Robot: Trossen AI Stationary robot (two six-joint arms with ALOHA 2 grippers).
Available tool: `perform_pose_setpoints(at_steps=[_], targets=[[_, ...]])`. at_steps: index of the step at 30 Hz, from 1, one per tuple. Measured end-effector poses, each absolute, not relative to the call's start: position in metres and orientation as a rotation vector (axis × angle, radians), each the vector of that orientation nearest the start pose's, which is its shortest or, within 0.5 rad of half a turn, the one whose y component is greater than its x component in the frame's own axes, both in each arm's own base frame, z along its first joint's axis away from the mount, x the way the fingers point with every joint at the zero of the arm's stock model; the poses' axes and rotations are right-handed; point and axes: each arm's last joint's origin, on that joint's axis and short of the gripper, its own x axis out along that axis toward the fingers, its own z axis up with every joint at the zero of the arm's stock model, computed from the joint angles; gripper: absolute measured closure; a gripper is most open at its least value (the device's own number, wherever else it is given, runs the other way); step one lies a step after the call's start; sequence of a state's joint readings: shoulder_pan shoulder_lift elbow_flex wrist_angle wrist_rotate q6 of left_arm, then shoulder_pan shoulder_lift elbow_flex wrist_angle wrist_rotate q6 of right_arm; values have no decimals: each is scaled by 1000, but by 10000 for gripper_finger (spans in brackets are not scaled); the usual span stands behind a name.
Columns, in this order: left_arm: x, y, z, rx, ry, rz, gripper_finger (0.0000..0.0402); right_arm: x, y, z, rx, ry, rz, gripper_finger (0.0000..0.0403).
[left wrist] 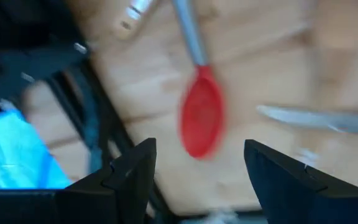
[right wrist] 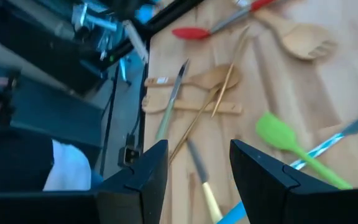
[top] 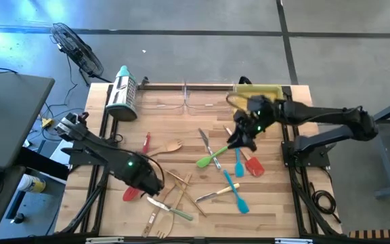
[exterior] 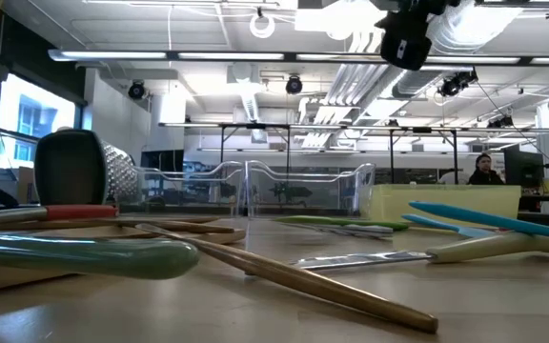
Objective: Pick & Place Kitchen Items
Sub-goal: Put the red serving spoon into the right transparent bin
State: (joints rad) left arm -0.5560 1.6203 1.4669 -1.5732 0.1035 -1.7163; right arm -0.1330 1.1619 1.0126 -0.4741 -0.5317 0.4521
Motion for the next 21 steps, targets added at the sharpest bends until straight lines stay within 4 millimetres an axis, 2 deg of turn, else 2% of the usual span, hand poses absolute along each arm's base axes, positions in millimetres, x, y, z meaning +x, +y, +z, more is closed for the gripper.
perform_pose_setpoints(at_steps=[5, 10, 15, 19, 21], targets=[[219, -139, 261, -777, 1599, 1051, 163, 248, 19, 313, 591, 696, 300, 239], [225, -132, 230, -795, 1602, 989, 163, 251, 43, 320, 540, 628, 428, 239], [231, -120, 211, -826, 1632, 908, 163, 254, 47, 329, 493, 526, 496, 239], [230, -108, 199, -821, 1679, 899, 163, 254, 44, 330, 499, 524, 518, 239], [231, -103, 192, -852, 1704, 835, 163, 254, 44, 329, 500, 529, 516, 239]])
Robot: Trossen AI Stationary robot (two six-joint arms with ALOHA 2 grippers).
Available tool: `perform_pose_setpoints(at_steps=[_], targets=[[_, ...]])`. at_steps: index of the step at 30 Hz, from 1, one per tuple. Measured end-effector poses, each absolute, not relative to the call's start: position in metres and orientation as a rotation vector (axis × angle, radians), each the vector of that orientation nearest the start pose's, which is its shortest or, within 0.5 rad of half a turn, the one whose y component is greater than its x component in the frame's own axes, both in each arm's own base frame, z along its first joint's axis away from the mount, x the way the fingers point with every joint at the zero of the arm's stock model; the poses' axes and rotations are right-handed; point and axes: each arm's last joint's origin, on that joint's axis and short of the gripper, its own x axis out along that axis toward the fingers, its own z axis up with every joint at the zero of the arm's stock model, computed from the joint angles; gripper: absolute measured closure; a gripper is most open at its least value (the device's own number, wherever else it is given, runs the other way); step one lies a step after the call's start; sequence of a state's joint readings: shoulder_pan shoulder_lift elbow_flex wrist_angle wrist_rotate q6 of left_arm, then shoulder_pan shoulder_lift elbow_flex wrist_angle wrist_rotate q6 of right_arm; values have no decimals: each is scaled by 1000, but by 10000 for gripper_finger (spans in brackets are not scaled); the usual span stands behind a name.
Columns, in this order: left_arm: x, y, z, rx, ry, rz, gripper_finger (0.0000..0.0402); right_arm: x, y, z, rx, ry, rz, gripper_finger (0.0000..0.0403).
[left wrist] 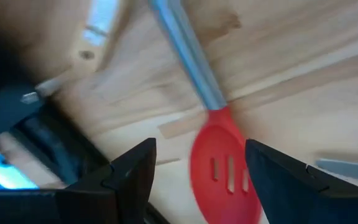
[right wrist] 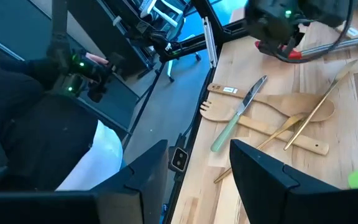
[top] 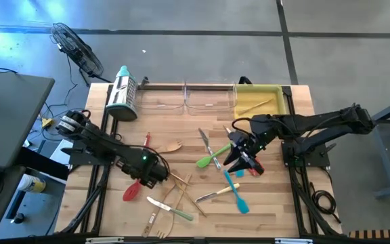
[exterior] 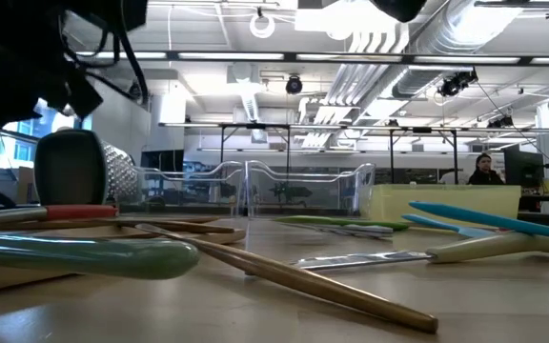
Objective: Pick & Place Kitchen Items
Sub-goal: Put the red serving spoon into the right transparent bin
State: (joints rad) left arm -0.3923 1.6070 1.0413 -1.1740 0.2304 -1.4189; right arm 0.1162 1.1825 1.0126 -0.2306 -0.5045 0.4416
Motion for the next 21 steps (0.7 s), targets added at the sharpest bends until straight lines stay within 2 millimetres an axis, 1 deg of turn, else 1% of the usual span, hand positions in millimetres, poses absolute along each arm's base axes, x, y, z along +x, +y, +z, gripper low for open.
perform_pose_setpoints(at_steps=[3, 7, 12, 18, 21], targets=[[233, -95, 181, -885, 1704, 776, 163, 254, 44, 329, 500, 533, 515, 239], [235, -87, 172, -941, 1691, 760, 163, 253, 44, 328, 483, 541, 545, 239], [237, -81, 170, -950, 1667, 783, 163, 252, 44, 327, 451, 548, 578, 239], [236, -81, 170, -936, 1663, 779, 163, 252, 36, 325, 465, 572, 583, 239], [235, -80, 166, -935, 1654, 790, 163, 251, 33, 324, 475, 580, 590, 239]])
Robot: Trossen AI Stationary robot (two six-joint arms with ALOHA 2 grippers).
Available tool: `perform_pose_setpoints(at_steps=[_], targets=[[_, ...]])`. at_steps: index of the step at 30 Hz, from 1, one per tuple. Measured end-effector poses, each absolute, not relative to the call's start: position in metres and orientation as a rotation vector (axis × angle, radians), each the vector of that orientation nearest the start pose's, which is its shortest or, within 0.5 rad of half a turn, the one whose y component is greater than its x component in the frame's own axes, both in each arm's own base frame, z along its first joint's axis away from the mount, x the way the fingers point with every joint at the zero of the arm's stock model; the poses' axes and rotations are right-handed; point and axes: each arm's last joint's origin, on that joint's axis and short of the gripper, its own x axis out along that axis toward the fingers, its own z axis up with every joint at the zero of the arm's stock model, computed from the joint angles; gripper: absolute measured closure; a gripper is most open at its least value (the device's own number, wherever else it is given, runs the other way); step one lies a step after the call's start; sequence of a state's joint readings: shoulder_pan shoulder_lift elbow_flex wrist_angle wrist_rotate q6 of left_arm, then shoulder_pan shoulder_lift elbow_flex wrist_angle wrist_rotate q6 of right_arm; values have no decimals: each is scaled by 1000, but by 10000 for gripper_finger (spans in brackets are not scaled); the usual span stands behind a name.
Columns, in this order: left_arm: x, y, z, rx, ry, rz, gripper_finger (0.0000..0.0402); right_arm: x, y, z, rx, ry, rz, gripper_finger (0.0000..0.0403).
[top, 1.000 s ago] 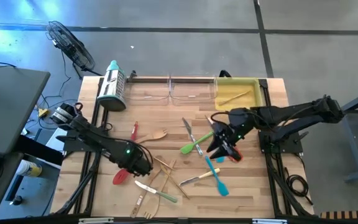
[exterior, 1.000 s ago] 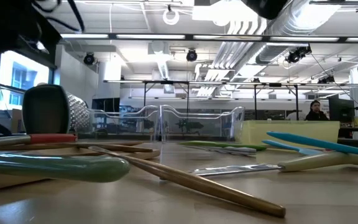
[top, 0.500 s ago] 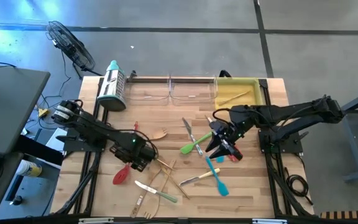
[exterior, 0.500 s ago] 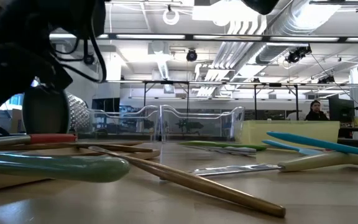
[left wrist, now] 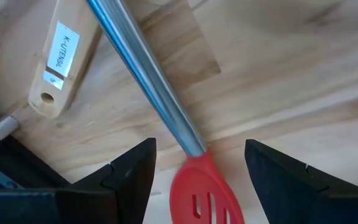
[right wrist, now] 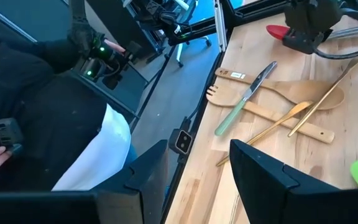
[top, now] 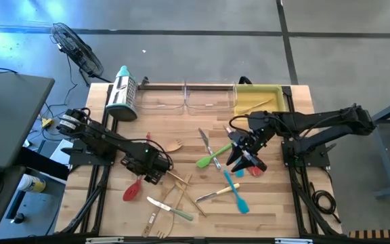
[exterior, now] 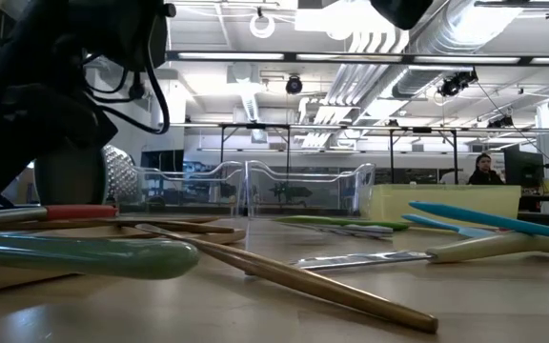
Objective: Pick & Place Kitchen Items
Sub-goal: Put the red serving spoon into the right transparent bin
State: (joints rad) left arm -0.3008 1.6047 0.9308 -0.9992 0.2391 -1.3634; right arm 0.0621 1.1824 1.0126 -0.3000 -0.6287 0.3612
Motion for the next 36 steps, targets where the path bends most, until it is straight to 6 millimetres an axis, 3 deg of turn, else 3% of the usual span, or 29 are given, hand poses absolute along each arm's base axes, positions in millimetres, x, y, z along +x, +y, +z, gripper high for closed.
perform_pose_setpoints(at_steps=[9, 28, 36], targets=[[233, -80, 149, -988, 1628, 720, 163, 251, 30, 323, 466, 590, 582, 239], [234, -79, 147, -971, 1566, 765, 163, 250, 30, 321, 467, 612, 580, 239], [227, -77, 137, -1015, 1592, 771, 175, 250, 30, 321, 467, 615, 580, 239]])
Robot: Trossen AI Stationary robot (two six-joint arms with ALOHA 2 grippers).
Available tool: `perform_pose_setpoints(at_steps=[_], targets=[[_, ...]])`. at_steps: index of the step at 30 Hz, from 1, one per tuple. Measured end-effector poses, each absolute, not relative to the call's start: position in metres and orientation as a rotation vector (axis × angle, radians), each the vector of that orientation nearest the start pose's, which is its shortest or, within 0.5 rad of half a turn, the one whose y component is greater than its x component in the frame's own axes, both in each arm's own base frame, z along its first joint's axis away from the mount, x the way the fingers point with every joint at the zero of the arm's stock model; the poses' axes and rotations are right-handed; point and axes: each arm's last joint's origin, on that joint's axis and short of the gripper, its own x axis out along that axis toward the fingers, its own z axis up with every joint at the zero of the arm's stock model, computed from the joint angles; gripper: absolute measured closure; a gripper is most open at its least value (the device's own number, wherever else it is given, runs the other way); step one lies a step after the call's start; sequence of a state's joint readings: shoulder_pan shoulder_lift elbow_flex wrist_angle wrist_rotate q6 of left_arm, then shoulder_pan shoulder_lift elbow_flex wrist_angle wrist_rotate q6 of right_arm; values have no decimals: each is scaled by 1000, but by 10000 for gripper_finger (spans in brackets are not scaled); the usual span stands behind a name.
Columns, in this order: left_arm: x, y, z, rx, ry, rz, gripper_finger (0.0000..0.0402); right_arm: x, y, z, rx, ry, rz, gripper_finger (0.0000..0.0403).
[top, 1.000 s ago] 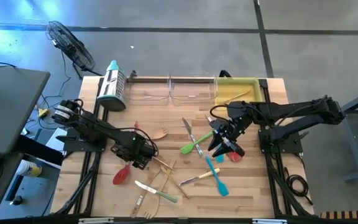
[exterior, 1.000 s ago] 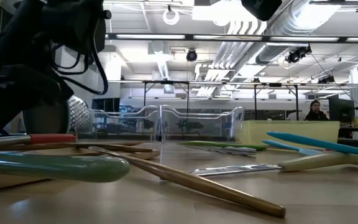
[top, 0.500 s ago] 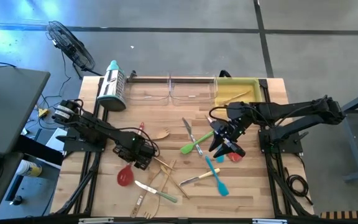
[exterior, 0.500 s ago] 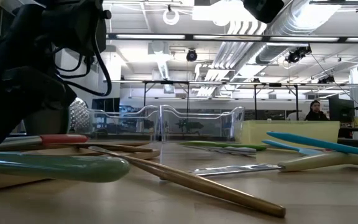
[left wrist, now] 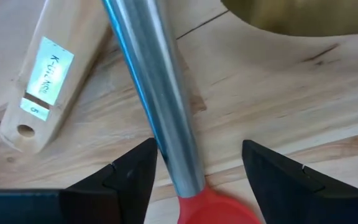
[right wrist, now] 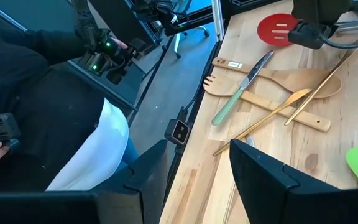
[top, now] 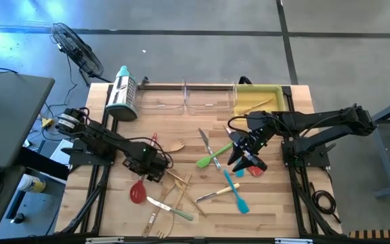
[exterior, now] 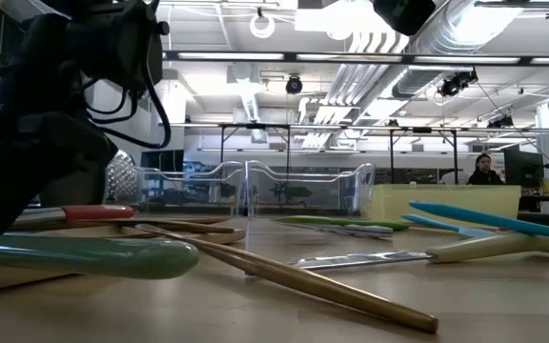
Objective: Pick & Place Kitchen Items
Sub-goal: Put the red serving spoon into the right transparent bin
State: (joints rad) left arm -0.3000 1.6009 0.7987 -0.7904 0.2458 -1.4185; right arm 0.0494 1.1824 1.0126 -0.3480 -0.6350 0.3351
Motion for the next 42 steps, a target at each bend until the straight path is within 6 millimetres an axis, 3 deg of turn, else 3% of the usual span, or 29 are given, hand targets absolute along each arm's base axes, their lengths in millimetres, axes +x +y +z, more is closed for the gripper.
perform_pose_setpoints(at_steps=[4, 11, 24, 42], targets=[[223, -76, 132, -1024, 1581, 788, 221, 250, 30, 321, 467, 615, 580, 239], [221, -75, 129, -1017, 1577, 815, 342, 250, 30, 321, 467, 615, 580, 239], [221, -75, 129, -987, 1583, 790, 343, 250, 29, 320, 466, 614, 573, 239], [243, -81, 166, -917, 1576, 749, 343, 250, 29, 321, 448, 608, 578, 239]])
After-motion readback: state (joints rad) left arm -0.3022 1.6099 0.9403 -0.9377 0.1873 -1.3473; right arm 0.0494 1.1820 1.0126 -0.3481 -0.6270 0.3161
